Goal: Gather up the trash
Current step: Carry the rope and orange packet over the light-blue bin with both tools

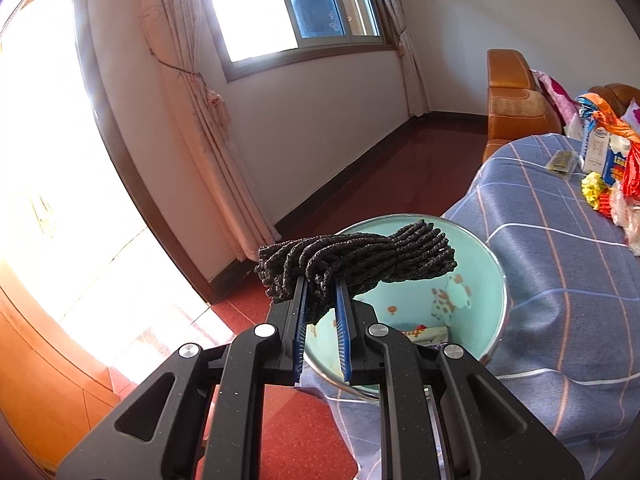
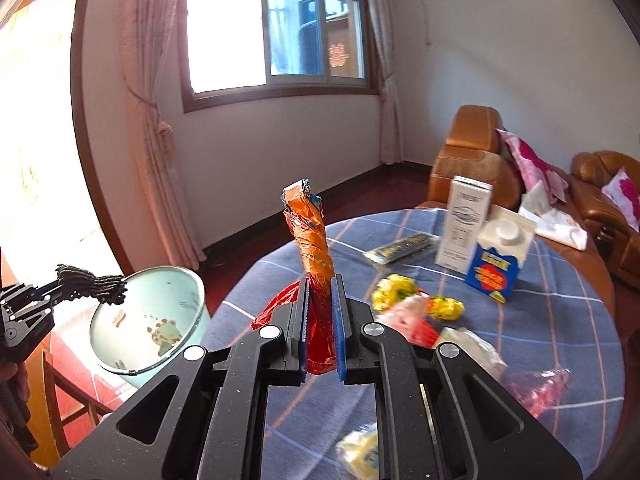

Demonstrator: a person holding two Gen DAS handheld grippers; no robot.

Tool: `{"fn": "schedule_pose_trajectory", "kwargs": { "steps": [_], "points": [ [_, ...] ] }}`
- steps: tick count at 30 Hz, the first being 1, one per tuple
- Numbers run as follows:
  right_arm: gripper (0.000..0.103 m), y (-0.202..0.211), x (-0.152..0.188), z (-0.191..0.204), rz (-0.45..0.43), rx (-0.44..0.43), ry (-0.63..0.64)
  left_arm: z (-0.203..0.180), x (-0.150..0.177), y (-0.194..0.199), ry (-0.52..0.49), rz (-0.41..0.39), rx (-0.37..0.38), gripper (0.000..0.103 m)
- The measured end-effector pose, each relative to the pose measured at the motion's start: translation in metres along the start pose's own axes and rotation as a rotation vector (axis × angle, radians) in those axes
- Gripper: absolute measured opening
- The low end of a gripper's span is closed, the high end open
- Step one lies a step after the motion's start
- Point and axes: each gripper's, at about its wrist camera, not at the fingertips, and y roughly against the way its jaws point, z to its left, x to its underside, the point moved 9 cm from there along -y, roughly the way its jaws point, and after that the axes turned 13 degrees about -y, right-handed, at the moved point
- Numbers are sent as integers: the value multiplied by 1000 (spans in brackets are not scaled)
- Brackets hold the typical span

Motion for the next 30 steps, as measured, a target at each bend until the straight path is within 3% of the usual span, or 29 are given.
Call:
{"fn": "schedule_pose_trajectory", "kwargs": {
  "steps": [13,30],
  "points": [
    [11,-44,13,63,63,-101,103,25,15,-12,20,52,-49,13],
    [11,-91,40,111,148,-152,197,41,25,-28,40,74,-87,13]
  ]
}}
